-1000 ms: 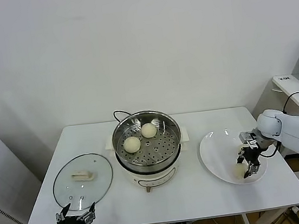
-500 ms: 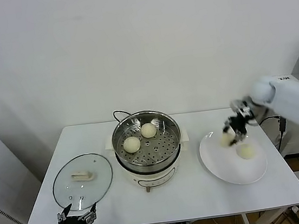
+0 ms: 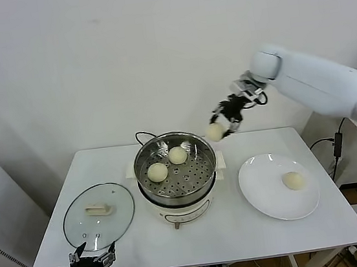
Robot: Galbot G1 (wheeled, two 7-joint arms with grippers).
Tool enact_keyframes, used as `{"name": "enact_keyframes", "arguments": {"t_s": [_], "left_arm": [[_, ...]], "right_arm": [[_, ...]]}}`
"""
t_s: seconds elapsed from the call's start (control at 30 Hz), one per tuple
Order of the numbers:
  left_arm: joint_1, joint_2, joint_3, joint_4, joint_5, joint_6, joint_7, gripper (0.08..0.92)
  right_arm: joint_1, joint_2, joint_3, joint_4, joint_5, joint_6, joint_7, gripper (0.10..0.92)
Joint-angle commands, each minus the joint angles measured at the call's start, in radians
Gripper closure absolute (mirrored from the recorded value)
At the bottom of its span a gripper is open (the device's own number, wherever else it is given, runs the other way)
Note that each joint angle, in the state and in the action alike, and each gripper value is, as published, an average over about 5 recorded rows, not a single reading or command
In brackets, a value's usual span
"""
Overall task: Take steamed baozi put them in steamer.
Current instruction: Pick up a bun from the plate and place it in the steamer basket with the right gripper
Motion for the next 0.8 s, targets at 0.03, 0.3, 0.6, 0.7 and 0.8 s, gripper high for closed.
{"name": "enact_keyframes", "arguments": {"t_s": [0.03,0.3,0.6,0.7,0.8], "left_arm": [[0.002,0.001,-0.001,-0.002,0.0,0.0,-0.003,0.177],[0.003,-0.001,-0.001,-0.003,0.0,0.0,-0.004,0.177],[-0.002,0.0,0.001,-0.003,0.0,0.001,-0.004,0.177],[-0.001,0.0,0.001,-0.001,0.0,0.0,-0.003,0.177],[-0.002,-0.001,0.002,0.001,0.0,0.0,-0.003,0.177]], "right_arm": [[0.011,0.198,0.026,0.035,-0.093,0.284,-0.036,0.457],[-0.052,0.21,0.029,0.13,-0.217,0.365,-0.073,0.457],[-0.109,0.195,0.022,0.218,-0.311,0.384,-0.098,0.457],[-0.127,0.197,0.02,0.234,-0.344,0.377,-0.099,0.457],[-0.145,0.208,0.022,0.231,-0.378,0.367,-0.098,0.457]]}}
